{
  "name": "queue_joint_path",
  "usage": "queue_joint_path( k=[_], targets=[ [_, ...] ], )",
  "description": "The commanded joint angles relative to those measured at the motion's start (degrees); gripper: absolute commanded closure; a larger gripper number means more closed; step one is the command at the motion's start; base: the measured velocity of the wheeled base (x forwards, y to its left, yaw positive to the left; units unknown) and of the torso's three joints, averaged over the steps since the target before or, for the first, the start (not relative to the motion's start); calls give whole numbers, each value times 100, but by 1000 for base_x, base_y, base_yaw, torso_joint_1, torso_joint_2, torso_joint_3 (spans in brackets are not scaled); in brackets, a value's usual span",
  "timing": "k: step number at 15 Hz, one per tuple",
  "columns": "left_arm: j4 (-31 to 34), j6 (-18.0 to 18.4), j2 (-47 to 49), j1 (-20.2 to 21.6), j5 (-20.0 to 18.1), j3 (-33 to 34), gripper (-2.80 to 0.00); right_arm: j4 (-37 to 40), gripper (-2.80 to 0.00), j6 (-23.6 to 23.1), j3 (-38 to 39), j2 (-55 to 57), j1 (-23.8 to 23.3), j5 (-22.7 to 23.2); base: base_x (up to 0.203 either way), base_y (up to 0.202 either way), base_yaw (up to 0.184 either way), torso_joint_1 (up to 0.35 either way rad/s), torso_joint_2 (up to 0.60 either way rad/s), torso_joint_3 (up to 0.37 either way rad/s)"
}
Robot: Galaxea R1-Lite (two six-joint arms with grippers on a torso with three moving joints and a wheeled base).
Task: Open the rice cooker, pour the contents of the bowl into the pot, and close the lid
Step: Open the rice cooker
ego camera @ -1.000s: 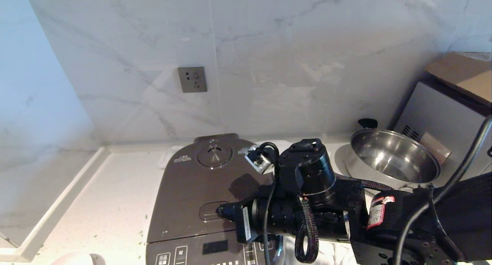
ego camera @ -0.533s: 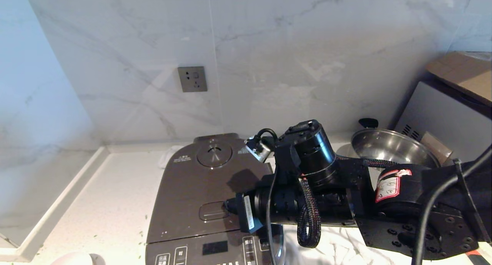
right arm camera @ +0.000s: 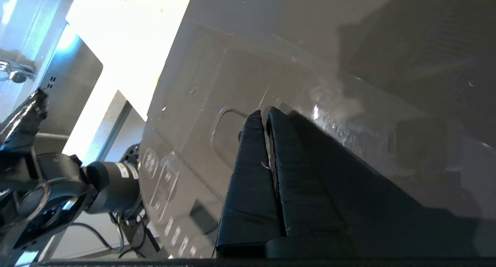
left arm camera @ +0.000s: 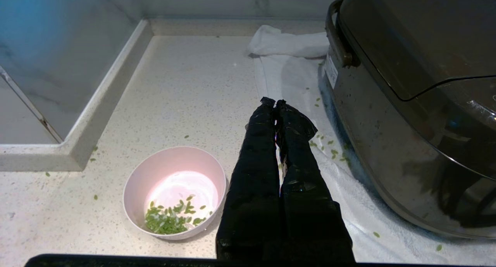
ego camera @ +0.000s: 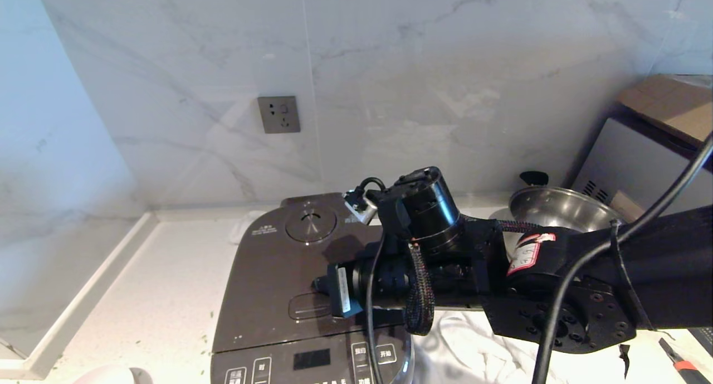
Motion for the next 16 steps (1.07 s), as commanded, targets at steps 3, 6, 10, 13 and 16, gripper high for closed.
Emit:
queue_joint_path(
  k=[3,6,10,13,16],
  targets=[
    [1,-2,8,0,0,3,0,-3,0,112,-137,170,68,9,0,0,0,0,0,0],
    [1,-2,8,0,0,-3,0,31,0,128,-87,54,194,2,0,0,0,0,0,0],
    [1,-2,8,0,0,-4,0,36,0,318,-19,61,273,1,0,0,0,0,0,0],
    [1,-2,8,0,0,-1,0,16,0,320,170,124,236,1,0,0,0,0,0,0],
    [1,-2,8,0,0,-4,0,6,0,329,246,167,151,16,0,0,0,0,0,0]
  ],
)
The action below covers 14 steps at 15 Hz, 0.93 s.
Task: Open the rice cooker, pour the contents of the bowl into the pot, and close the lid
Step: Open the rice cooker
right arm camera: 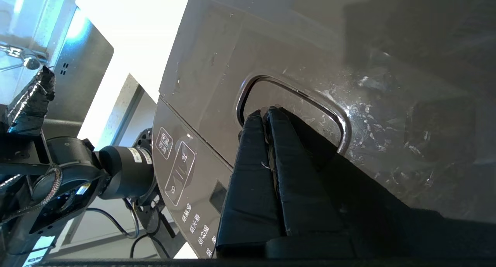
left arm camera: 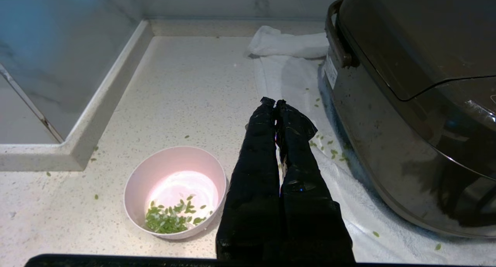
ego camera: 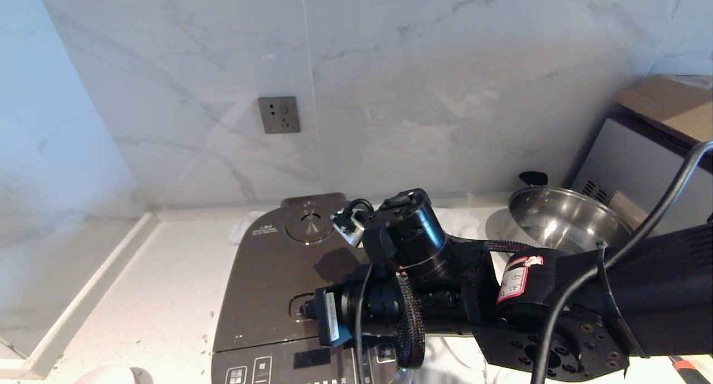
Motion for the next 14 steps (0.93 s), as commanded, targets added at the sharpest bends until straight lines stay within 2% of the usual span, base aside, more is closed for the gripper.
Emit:
queue_joint_path(
  k=[1,6,14],
  targets=[
    [-1,-2,8,0,0,4,0,30,0,11,49,70,-42,-11,0,0,0,0,0,0],
    [-1,-2,8,0,0,7,0,9,0,-20,6,-42,-78,-32,0,0,0,0,0,0],
    [-1,-2,8,0,0,0,0,-277,0,-205,-107,-837,-86,-73,0,0,0,0,0,0]
  ],
)
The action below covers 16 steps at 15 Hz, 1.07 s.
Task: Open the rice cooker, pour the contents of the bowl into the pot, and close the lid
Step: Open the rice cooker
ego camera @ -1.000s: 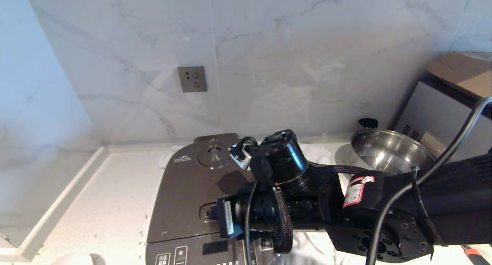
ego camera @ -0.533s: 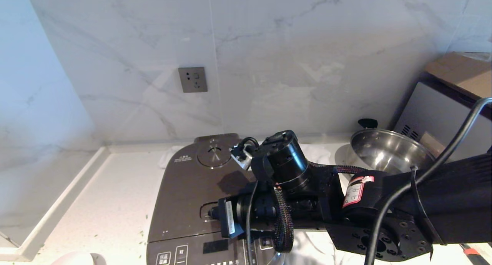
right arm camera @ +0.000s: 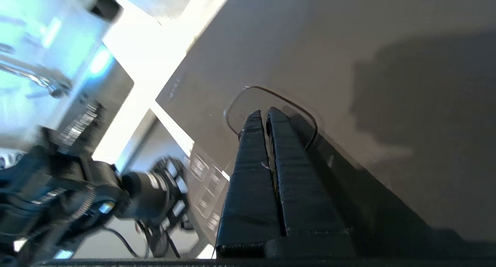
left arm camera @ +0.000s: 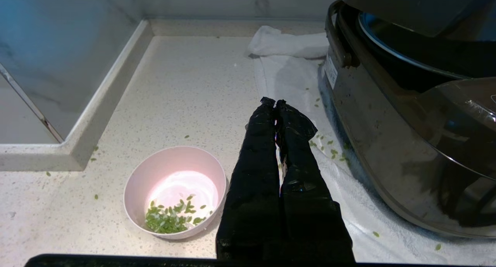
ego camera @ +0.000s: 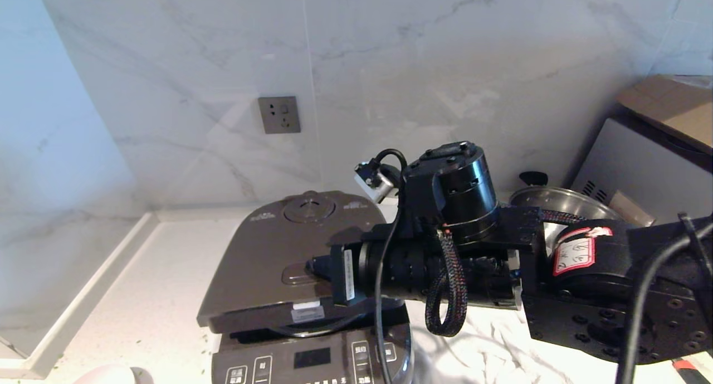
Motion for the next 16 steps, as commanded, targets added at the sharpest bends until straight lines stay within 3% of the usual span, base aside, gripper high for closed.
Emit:
queue_joint_path(
  k=[1,4,8,10,16],
  targets=[
    [2,-2,8,0,0,6,0,-25,0,-46,-27,-220,4,8,0,0,0,0,0,0],
    [2,-2,7,0,0,-3,0,-25,0,-164,-138,-442,-8,5,0,0,0,0,0,0],
    [2,-2,8,0,0,-3,0,-11,0,-710,-303,-779,-172,-117,0,0,0,0,0,0],
    [2,-2,8,0,0,-2,0,-25,0,-1139,-453,-864,-333,-521,0,0,0,0,0,0],
    [2,-2,8,0,0,-3,0,10,0,-1889,-766,-1714,-1098,-719,0,0,0,0,0,0]
  ],
)
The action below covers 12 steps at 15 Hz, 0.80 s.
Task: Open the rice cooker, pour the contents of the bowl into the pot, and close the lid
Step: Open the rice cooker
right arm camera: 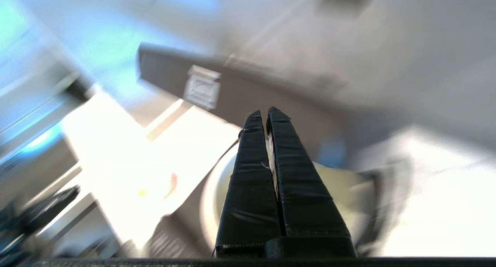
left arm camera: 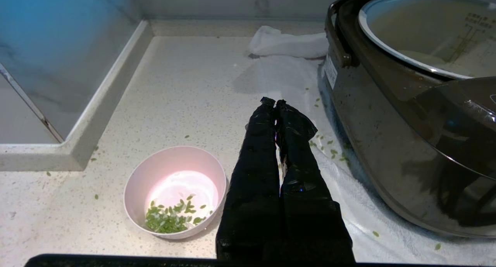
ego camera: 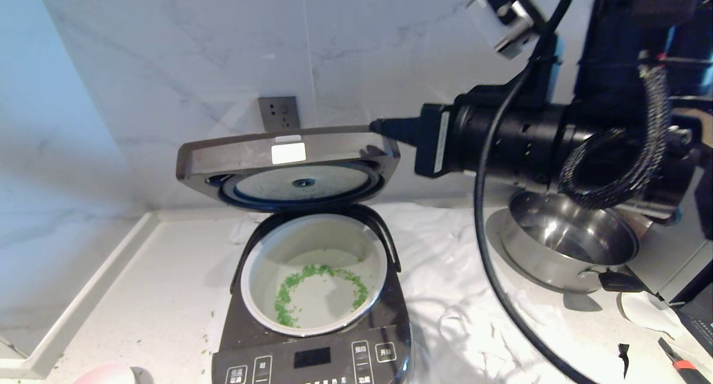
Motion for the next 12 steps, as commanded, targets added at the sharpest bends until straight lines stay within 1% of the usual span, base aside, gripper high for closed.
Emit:
queue_joint_path(
  k=[1,3,4,6,8,9,11,12],
  targets=[
    [2,-4,8,0,0,0,0,14,0,-367,-168,-636,-430,-31,0,0,0,0,0,0],
    [2,-4,8,0,0,0,0,112,0,-1001,-142,-1149,-746,-77,0,0,0,0,0,0],
    [2,-4,8,0,0,0,0,183,0,-1291,-13,-1447,-832,-210,0,0,0,0,0,0],
    [2,-4,8,0,0,0,0,232,0,-1657,601,-1980,-887,-640,0,0,0,0,0,0],
    [2,-4,8,0,0,9,0,246,0,-1774,1161,-2538,-941,-875,0,0,0,0,0,0],
    [2,-6,-1,0,0,0,0,256,0,-1801,1337,-2820,-1049,-969,0,0,0,0,0,0],
    [2,-39,5,0,8,6,0,305,0,-1836,1649,-3349,-1478,-1078,0,0,0,0,0,0],
    [2,-39,7,0,9,9,0,322,0,-1842,1919,-3659,-1813,-1097,0,0,0,0,0,0]
  ],
)
